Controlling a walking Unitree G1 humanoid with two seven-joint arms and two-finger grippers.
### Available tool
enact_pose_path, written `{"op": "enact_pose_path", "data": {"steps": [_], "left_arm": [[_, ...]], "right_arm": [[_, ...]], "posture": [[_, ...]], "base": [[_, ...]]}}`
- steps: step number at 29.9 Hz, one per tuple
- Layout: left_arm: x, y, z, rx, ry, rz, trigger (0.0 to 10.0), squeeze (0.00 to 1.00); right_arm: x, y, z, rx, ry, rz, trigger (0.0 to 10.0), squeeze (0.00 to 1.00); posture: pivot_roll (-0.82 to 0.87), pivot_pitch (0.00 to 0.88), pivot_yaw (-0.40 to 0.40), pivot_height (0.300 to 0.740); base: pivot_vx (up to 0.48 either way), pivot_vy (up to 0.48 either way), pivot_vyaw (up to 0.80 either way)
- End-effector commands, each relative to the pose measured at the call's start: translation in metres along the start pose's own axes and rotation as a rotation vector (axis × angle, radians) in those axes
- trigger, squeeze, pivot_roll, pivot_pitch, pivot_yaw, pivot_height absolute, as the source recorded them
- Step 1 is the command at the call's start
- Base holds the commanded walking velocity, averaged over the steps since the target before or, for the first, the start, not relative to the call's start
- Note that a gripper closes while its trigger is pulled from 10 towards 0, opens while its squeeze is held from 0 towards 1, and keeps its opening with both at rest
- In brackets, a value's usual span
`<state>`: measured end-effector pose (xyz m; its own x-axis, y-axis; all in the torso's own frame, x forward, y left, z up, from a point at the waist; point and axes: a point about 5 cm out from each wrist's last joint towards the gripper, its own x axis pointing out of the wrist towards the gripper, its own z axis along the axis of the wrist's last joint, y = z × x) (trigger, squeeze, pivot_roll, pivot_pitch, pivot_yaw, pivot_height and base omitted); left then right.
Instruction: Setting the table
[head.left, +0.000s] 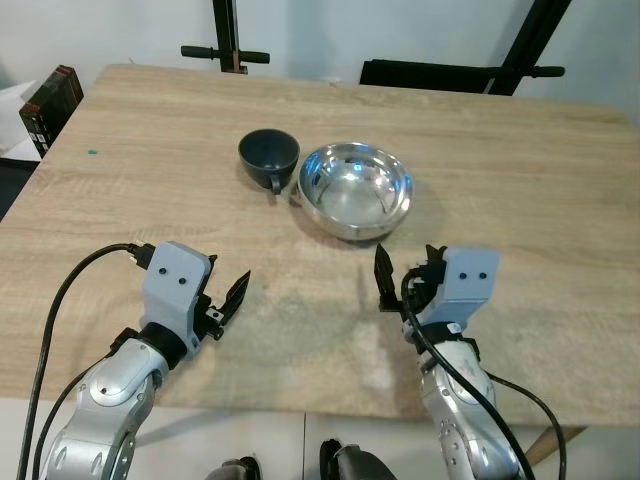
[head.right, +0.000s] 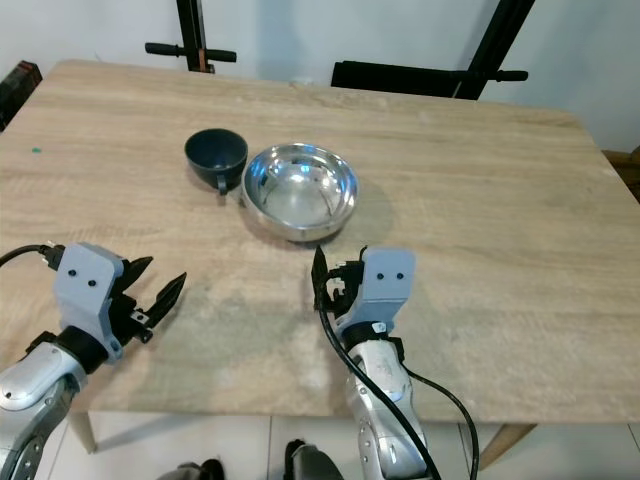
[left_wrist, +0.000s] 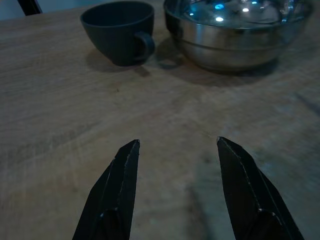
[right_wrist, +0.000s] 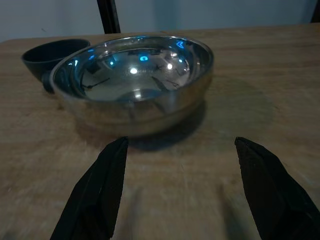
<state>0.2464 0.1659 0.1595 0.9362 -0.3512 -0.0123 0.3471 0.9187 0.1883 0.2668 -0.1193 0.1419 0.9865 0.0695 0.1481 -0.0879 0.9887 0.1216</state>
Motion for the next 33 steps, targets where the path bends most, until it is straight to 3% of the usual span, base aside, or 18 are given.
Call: {"op": "enact_pose_path", "data": {"steps": [1, 28, 33], "left_arm": [[-0.0006, -0.0031, -0.006, -0.012, 0.023, -0.012, 10.0, 0.63], [0.0008, -0.004, -0.0069, -0.015, 0.025, -0.019, 10.0, 0.63], [0.001, -0.0045, -0.007, -0.018, 0.025, -0.022, 10.0, 0.63]], "right_arm": [[-0.0026, -0.0033, -0.0052, -0.003, 0.017, -0.013, 10.0, 0.0], [-0.0041, -0.0054, -0.0085, 0.002, 0.033, -0.023, 10.0, 0.0], [-0.0045, -0.0056, -0.0086, 0.012, 0.033, -0.027, 10.0, 0.0]], "posture": [[-0.08, 0.092, 0.02, 0.74], [-0.09, 0.094, 0.023, 0.74], [-0.09, 0.096, 0.024, 0.74]], "base": [[-0.345, 0.0, 0.0], [-0.343, 0.0, 0.0], [-0.343, 0.0, -0.8]]}}
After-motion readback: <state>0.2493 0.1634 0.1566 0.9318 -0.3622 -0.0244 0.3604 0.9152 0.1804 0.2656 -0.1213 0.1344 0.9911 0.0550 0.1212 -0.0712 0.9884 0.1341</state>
